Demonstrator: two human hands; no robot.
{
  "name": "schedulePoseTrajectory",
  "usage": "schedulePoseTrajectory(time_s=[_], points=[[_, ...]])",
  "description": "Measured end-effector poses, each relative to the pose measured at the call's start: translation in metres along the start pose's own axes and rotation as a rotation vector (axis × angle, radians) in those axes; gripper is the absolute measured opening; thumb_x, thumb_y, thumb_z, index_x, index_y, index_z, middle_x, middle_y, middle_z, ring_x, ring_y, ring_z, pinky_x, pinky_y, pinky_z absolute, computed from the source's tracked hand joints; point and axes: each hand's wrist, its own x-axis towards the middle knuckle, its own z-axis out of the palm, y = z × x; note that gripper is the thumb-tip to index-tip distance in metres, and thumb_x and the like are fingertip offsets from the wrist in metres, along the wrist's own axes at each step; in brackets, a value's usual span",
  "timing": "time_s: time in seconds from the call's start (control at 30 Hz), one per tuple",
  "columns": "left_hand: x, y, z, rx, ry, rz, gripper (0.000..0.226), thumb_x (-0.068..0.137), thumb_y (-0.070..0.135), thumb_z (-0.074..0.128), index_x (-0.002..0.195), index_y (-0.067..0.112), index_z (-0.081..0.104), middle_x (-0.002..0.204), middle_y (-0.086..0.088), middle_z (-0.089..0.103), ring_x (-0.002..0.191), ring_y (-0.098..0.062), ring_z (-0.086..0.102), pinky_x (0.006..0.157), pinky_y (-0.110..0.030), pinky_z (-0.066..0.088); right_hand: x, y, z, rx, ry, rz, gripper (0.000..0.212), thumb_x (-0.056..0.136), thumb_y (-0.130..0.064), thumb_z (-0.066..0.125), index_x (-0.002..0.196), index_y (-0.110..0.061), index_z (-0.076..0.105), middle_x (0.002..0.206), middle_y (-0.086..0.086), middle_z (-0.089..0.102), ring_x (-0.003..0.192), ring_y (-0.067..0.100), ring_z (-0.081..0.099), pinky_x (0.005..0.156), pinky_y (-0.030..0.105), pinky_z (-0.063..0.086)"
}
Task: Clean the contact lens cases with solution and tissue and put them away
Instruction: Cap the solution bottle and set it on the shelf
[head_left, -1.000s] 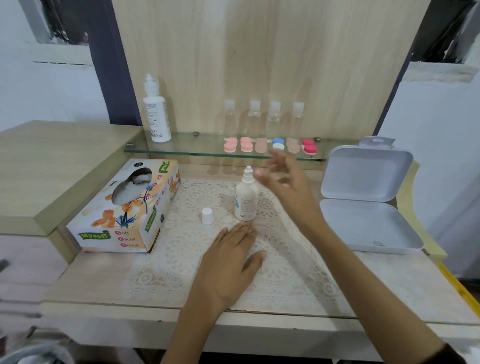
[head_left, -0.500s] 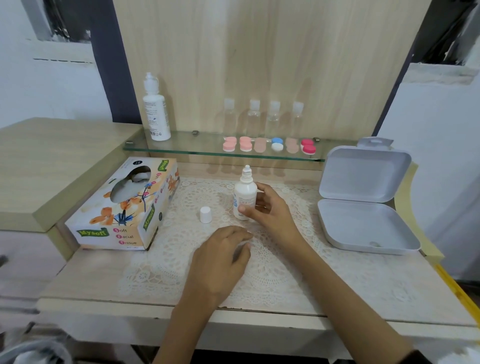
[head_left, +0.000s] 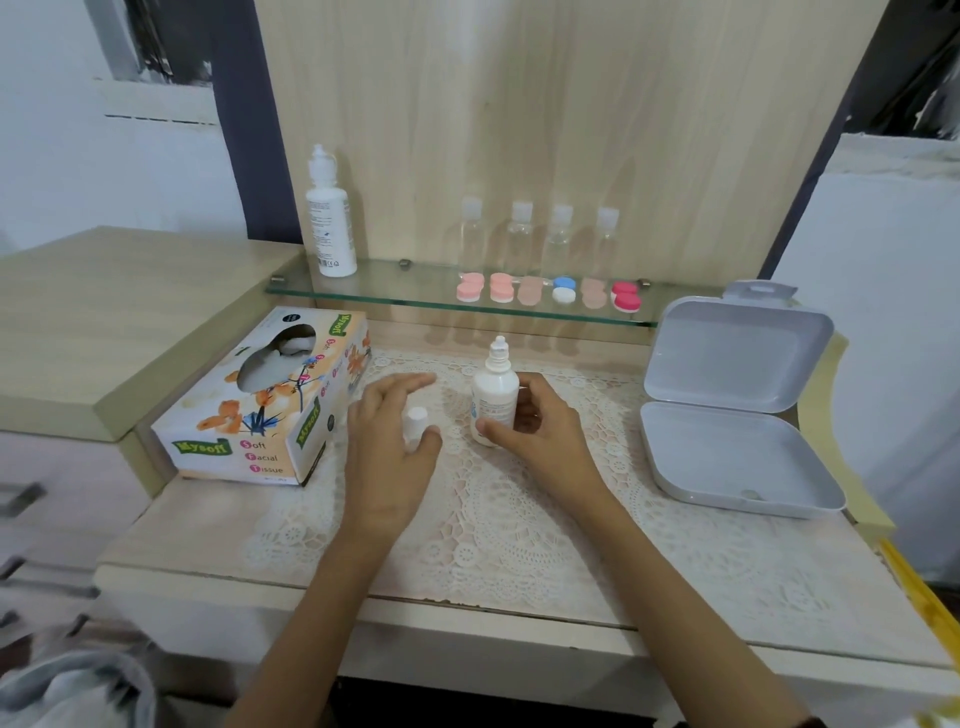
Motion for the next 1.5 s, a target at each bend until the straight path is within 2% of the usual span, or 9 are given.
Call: schedulePoseTrajectory(time_s=[0.1, 0.17, 0.27, 0.4, 0.6, 0.83, 1.0, 1.27, 1.5], points=[[0.014, -0.018, 0.001, 0.183, -0.086, -0.029, 0.056, 0.080, 0.010, 0.067, 0.131, 0.023, 0.048, 0.130, 0.002, 0.047, 0.119, -0.019, 0.039, 0.097, -0.025, 0.028, 0.000, 0.000, -0.001, 0.002, -0.002, 0.000, 0.045, 0.076, -0.021, 0.079, 0.115, -0.024, 0.056, 0.104, -0.008, 0.067, 0.095, 0.006, 0.064, 0.087, 0.029, 0.053], [0.018, -0.028, 0.002, 0.153, -0.164, -0.056, 0.052, 0.082, 0.011, 0.067, 0.130, 0.022, 0.049, 0.123, 0.000, 0.054, 0.114, -0.020, 0.048, 0.096, -0.030, 0.037, -0.001, 0.000, -0.001, 0.009, -0.002, 0.000, 0.045, 0.076, -0.021, 0.079, 0.115, -0.024, 0.056, 0.104, -0.008, 0.067, 0.095, 0.006, 0.064, 0.087, 0.028, 0.053], [0.018, -0.034, 0.001, 0.120, -0.162, -0.029, 0.037, 0.085, 0.010, 0.064, 0.121, 0.020, 0.057, 0.111, 0.003, 0.062, 0.102, -0.016, 0.055, 0.089, -0.031, 0.045, -0.001, -0.001, -0.001, 0.010, -0.006, 0.003, 0.046, 0.076, -0.022, 0.079, 0.116, -0.024, 0.056, 0.105, -0.008, 0.067, 0.096, 0.005, 0.064, 0.087, 0.026, 0.053], [0.022, -0.019, -0.004, -0.079, -0.120, -0.093, 0.034, 0.085, 0.010, 0.066, 0.117, 0.017, 0.060, 0.105, 0.005, 0.064, 0.088, 0.001, 0.056, 0.076, -0.008, 0.042, -0.001, -0.001, -0.001, 0.014, -0.006, 0.010, 0.046, 0.076, -0.023, 0.079, 0.116, -0.024, 0.056, 0.105, -0.008, 0.067, 0.095, 0.004, 0.064, 0.085, 0.024, 0.053], [0.050, 0.040, -0.011, -0.373, -0.004, 0.019, 0.027, 0.081, 0.013, 0.070, 0.104, 0.019, 0.058, 0.094, 0.009, 0.063, 0.078, 0.006, 0.056, 0.072, -0.009, 0.045, -0.002, -0.003, -0.001, 0.046, -0.011, 0.009, 0.043, 0.077, -0.021, 0.078, 0.113, -0.025, 0.057, 0.103, -0.009, 0.068, 0.093, 0.003, 0.064, 0.083, 0.022, 0.052], [0.060, 0.066, 0.000, -0.369, -0.144, 0.169, 0.025, 0.082, 0.014, 0.070, 0.104, 0.022, 0.060, 0.097, 0.012, 0.066, 0.088, -0.005, 0.063, 0.081, -0.021, 0.050, -0.003, -0.003, -0.001, 0.060, -0.013, 0.009, 0.043, 0.077, -0.021, 0.077, 0.115, -0.025, 0.056, 0.103, -0.007, 0.068, 0.093, 0.005, 0.065, 0.084, 0.024, 0.053], [0.060, 0.061, 0.007, -0.237, -0.121, 0.235, 0.025, 0.082, 0.013, 0.069, 0.106, 0.018, 0.062, 0.096, 0.010, 0.067, 0.089, -0.004, 0.063, 0.081, -0.022, 0.051, -0.003, -0.004, -0.001, 0.062, -0.017, 0.000, 0.044, 0.078, -0.019, 0.077, 0.116, -0.024, 0.056, 0.103, -0.007, 0.068, 0.093, 0.005, 0.065, 0.083, 0.023, 0.053], [0.059, 0.055, 0.013, -0.181, -0.128, 0.203, 0.022, 0.083, 0.013, 0.068, 0.104, 0.019, 0.064, 0.095, 0.005, 0.068, 0.087, -0.002, 0.061, 0.076, -0.015, 0.049, -0.002, -0.003, -0.001, 0.059, -0.020, -0.005, 0.045, 0.077, -0.019, 0.077, 0.117, -0.022, 0.056, 0.102, -0.007, 0.068, 0.091, 0.004, 0.065, 0.081, 0.019, 0.052], [0.055, 0.052, 0.013, -0.171, -0.140, 0.194, 0.024, 0.083, 0.010, 0.066, 0.106, 0.017, 0.063, 0.098, 0.003, 0.068, 0.093, -0.009, 0.063, 0.084, -0.030, 0.052, -0.001, -0.003, -0.001, 0.055, -0.019, -0.003, 0.044, 0.078, -0.019, 0.077, 0.117, -0.023, 0.056, 0.100, -0.007, 0.068, 0.090, 0.003, 0.064, 0.079, 0.017, 0.051]])
